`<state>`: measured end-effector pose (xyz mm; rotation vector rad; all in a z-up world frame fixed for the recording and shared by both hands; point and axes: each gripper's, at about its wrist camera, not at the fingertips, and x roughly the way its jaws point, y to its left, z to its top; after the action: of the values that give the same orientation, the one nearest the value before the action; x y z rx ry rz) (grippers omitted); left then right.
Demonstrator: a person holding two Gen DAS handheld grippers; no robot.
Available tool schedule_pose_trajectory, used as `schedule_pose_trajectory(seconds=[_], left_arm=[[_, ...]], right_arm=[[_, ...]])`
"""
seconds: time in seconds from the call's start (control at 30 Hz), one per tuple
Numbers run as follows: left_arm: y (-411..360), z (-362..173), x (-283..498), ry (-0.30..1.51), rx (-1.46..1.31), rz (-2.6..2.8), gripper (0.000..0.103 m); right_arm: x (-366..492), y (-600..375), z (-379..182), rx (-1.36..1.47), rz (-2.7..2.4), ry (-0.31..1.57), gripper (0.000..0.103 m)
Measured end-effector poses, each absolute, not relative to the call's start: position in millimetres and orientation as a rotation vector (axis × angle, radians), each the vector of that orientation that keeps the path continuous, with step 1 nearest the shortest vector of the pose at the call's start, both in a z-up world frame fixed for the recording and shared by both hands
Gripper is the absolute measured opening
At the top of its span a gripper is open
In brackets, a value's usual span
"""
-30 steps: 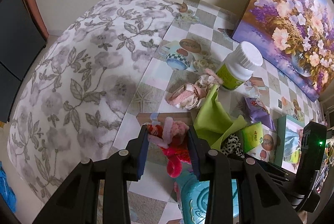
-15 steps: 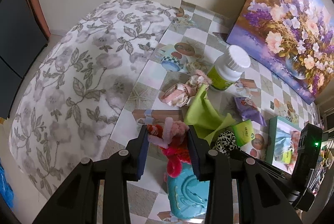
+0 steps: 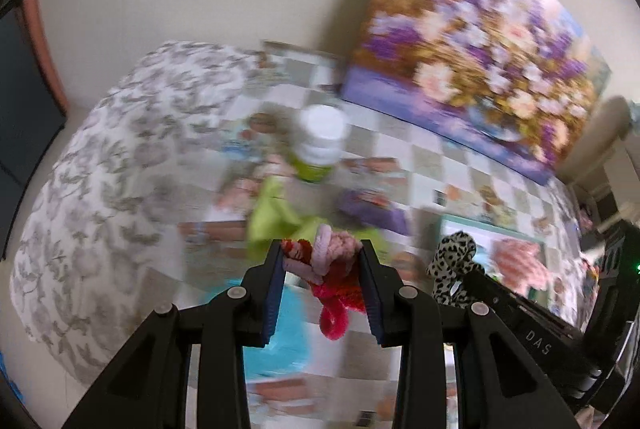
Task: Organize soft objects
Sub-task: 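Carry the plush toy and scrunchie over the tray with both grippers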
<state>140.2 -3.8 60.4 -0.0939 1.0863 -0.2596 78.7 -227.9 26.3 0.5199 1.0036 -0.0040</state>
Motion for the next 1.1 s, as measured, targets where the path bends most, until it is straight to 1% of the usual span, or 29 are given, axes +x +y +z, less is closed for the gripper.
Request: schedule_pose_trajectory(seconds=[0.1, 0.33, 0.57, 0.67, 0.83, 0.97, 1.1], left_arm=[[-36.4, 60.0, 128.9, 1.093, -0.079, -0.314, 0.037], [-103.4, 52.9, 102.4, 1.117, -0.04, -0.418, 0.037], [-167.4, 28.1, 78.7, 1.167, 0.004, -0.493, 0.037], [-187.9, 12.7, 72.5, 1.191, 0.016, -0.507, 0.038], [-207.7, -21.1, 66.5, 1.237, 0.015, -0.504, 0.038], [-212.1, -47.8, 65.0, 1.278, 0.031, -0.491, 0.038], [-210.2, -60.1, 67.0, 1.304, 0.028, -0.486, 0.038]], right_arm=[[58.0, -255.5, 36.9, 0.509, -0.074, 0.987, 0.011], [16.7, -314.4, 37.3, 0.555, -0.198, 0.992, 0.012], [-21.4, -369.8, 29.5, 0.622, -0.322, 1.001, 0.012], [-27.6, -381.0, 18.7, 0.632, -0.359, 1.036, 0.012], [-19.5, -384.0, -20.2, 0.682, -0.34, 1.158, 0.012], [-16.4, -380.7, -34.5, 0.656, -0.35, 1.206, 0.012], [-14.8, -378.3, -42.7, 0.657, -0.353, 1.238, 0.012]])
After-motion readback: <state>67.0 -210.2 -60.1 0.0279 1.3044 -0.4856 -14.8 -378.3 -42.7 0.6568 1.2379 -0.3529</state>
